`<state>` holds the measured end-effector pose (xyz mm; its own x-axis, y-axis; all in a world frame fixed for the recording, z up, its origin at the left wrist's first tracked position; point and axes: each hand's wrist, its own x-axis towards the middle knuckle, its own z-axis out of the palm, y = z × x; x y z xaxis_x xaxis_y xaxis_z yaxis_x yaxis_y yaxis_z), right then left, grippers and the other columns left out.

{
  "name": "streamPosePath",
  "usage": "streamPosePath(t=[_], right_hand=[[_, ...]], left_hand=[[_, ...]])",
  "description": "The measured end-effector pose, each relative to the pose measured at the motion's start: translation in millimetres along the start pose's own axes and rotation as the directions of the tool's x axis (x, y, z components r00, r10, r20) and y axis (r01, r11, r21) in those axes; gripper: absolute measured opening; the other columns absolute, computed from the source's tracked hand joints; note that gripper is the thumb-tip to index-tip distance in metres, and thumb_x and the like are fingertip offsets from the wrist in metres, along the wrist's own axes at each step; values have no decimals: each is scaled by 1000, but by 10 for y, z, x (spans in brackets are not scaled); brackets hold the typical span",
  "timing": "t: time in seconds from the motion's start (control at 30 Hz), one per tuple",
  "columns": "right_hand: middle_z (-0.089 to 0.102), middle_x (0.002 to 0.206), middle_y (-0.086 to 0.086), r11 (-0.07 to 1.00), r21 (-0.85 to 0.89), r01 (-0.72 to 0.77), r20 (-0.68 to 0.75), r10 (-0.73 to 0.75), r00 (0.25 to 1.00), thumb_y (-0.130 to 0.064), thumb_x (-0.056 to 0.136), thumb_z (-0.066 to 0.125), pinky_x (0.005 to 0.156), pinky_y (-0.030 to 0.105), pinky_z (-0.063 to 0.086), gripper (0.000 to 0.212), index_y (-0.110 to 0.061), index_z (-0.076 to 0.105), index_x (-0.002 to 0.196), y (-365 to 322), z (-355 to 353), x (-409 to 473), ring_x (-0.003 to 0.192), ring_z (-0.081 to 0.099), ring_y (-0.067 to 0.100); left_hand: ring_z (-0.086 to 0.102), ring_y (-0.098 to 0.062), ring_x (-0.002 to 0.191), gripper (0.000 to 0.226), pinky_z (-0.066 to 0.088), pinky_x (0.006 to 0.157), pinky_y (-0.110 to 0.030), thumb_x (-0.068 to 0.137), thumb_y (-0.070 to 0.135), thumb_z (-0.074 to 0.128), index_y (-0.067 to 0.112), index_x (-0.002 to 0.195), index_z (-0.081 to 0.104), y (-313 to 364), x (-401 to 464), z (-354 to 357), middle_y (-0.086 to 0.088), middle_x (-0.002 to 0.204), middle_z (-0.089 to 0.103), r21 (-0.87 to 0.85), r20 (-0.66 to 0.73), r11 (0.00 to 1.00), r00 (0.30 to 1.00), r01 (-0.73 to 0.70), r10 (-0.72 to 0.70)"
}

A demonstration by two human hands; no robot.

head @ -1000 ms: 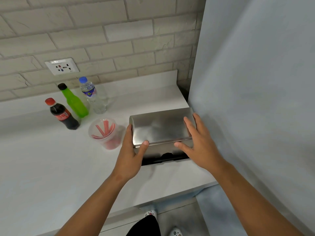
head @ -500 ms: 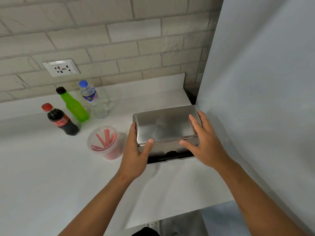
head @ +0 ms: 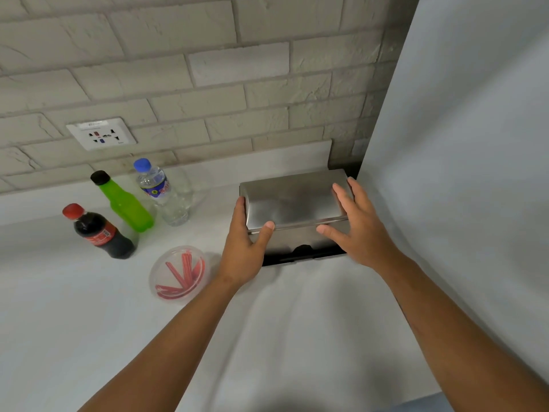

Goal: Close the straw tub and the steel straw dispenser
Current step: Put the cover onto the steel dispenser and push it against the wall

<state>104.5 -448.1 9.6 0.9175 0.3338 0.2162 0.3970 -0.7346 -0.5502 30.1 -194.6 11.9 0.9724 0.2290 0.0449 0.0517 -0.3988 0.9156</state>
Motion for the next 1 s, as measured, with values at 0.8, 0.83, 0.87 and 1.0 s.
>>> streamPosePath(t=[0.8, 0.83, 0.87, 1.0], right_hand=[[1, 173, -3, 998, 29, -49, 94, 46, 994, -56, 91, 68, 124, 45, 25, 90, -33, 18, 162, 376, 29, 1334, 157, 15, 26], [2, 173, -3, 998, 28, -54, 97, 51, 994, -56, 90, 69, 124, 45, 25, 91, -33, 18, 162, 380, 30, 1360, 157, 15, 26], [2, 173, -3, 998, 24, -56, 97, 53, 994, -56, 90, 69, 124, 45, 25, 91, -33, 19, 162, 384, 31, 1382, 157, 16, 26], [2, 173, -2, 998, 14, -58, 94, 57, 994, -57, 90, 69, 123, 46, 26, 92, -33, 18, 162, 388, 40, 1412, 157, 17, 28]], left_hand=[[29, -17, 156, 79, 27, 127, -44, 103, 38, 59, 23, 166, 14, 130, 1229, 96, 3, 171, 29, 3, 4, 1000, 1000, 0, 0], [27, -17, 157, 80, 26, 127, -43, 103, 38, 59, 22, 167, 13, 131, 1242, 102, 3, 172, 27, 7, -1, 1000, 1000, -1, 1], [26, -17, 157, 81, 25, 127, -43, 103, 39, 59, 21, 167, 12, 131, 1255, 105, 3, 172, 25, 14, -1, 1000, 1000, 1, -1], [25, -16, 157, 83, 24, 128, -42, 103, 41, 59, 22, 167, 10, 116, 1300, 98, 4, 173, 24, 23, 2, 1000, 1000, 14, -14]])
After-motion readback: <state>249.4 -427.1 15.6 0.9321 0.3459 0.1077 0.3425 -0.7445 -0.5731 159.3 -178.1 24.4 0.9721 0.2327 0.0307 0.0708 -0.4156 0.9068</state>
